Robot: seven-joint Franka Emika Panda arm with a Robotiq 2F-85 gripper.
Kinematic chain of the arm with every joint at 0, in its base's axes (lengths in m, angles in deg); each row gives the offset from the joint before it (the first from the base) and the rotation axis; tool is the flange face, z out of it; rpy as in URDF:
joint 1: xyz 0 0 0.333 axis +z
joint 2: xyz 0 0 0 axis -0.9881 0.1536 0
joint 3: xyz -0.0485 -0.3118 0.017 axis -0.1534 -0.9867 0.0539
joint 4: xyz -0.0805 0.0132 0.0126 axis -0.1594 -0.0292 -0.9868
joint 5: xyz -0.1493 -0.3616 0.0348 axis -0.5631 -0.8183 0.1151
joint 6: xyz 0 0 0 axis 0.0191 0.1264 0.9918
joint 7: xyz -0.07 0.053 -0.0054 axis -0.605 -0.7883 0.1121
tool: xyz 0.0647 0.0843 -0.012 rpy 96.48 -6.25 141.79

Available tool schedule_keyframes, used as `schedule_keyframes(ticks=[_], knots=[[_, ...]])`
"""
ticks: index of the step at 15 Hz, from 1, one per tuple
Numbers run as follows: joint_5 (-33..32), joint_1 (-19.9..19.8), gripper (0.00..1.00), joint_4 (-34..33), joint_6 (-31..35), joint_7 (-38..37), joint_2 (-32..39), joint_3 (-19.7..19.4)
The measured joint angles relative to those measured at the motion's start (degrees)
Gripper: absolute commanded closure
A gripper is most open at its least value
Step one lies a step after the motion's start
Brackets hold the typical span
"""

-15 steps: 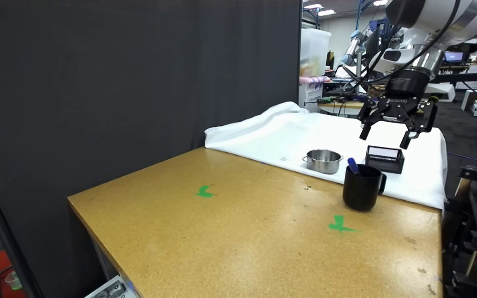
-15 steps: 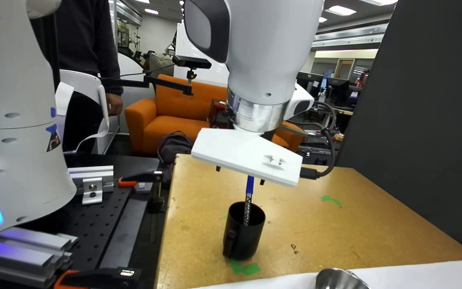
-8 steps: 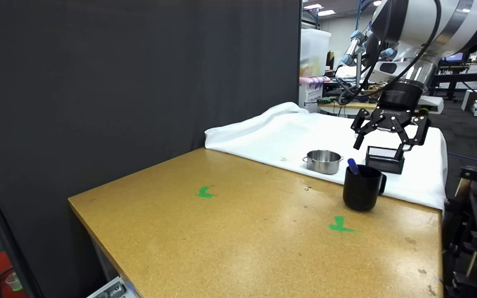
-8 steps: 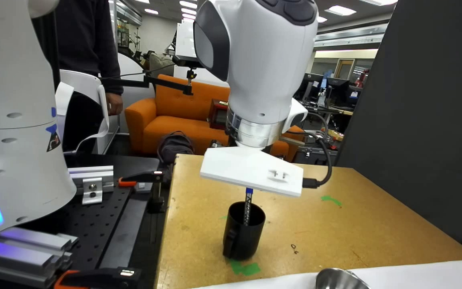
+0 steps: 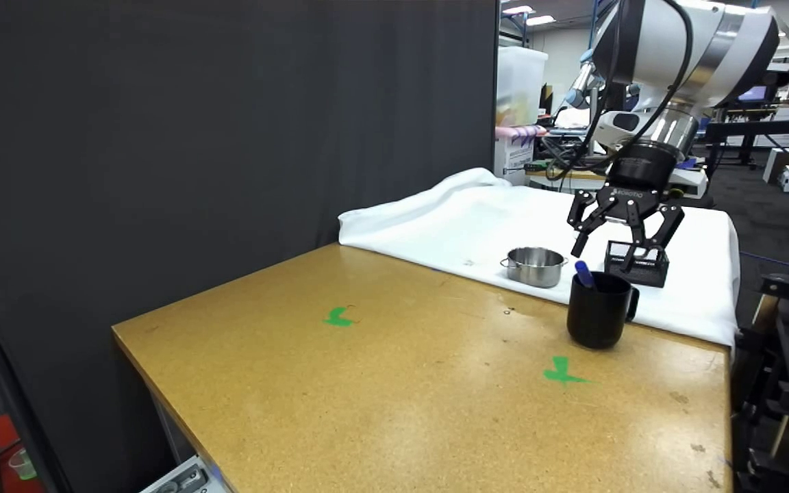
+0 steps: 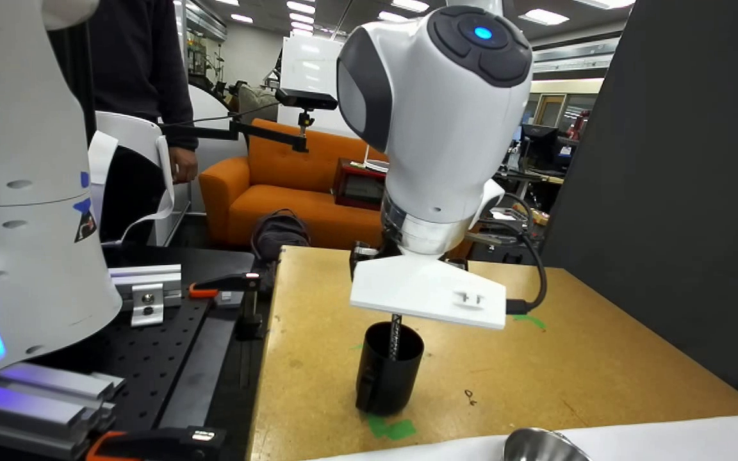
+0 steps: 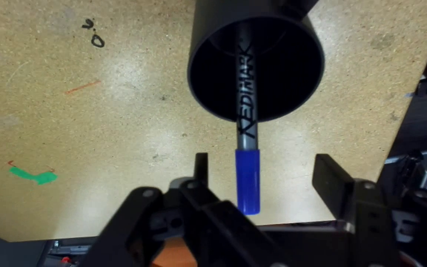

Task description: Remove the blue marker from the mug

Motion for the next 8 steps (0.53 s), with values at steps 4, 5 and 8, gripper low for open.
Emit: schedule_keyframes(ticks=[4, 5, 8], knots=[[1.0, -2.1, 0.24, -2.5, -0.4, 0.0, 1.6, 2.2], [1.0, -3.0, 0.23, -2.9, -0.4, 0.0, 2.3, 3.2], [1.0, -5.2, 0.28, -4.0, -0.4, 0.0, 5.5, 5.1]])
